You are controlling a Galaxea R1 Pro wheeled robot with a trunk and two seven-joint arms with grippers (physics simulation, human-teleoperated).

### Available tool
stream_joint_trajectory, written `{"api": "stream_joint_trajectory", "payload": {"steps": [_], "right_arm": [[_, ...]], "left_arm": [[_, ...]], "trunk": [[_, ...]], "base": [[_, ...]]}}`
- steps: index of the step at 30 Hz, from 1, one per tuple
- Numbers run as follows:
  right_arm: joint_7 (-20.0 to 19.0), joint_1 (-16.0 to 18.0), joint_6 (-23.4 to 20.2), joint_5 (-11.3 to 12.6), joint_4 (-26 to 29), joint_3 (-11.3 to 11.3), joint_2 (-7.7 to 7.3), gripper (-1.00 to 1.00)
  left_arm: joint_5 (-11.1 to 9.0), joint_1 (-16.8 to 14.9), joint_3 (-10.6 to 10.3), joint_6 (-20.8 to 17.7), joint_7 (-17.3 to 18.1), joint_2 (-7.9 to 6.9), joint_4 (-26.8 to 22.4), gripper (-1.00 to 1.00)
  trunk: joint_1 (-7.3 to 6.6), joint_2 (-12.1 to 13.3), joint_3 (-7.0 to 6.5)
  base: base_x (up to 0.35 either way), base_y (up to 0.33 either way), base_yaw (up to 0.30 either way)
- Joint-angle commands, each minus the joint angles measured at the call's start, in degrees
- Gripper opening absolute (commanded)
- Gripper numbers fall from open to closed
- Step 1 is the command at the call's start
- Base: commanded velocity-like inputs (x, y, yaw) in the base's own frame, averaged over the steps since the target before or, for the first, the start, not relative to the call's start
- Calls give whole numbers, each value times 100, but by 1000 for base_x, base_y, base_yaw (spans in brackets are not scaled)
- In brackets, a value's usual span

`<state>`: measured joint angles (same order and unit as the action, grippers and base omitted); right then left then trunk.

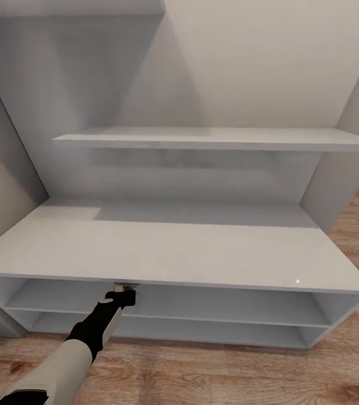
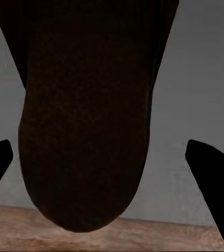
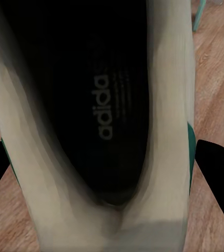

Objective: Pick up the two gym shoes and the two sandals from the corridor floor and place them onto the hallstand (shoe rack) in the corridor, making sure they are on the rack and not on the floor. Arrange them so the two gym shoes are next to each other and the two sandals are next to each other.

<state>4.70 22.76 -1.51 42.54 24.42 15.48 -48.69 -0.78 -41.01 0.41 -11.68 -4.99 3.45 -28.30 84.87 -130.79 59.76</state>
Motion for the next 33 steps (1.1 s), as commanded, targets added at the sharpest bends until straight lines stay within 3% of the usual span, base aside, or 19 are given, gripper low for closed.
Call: {"api": "stream_joint_trajectory", "payload": {"steps": [1,10,33], "right_arm": [[18,0,-16,52,10,1,0,-100],[16,0,-16,52,10,-1,0,-100],[21,0,-16,52,10,-1,8,-100]], "left_arm": [[-5,-1,4,-36,-18,3,-11,100],[-5,-3,11,1,-20,-10,-69,100],[16,13,29,75,-20,23,-68,100]], "trunk": [[-1,-2,5],[-1,-2,5],[-1,-2,5]], "base": [[0,0,0],[-28,0,0],[-313,-39,0]]}}
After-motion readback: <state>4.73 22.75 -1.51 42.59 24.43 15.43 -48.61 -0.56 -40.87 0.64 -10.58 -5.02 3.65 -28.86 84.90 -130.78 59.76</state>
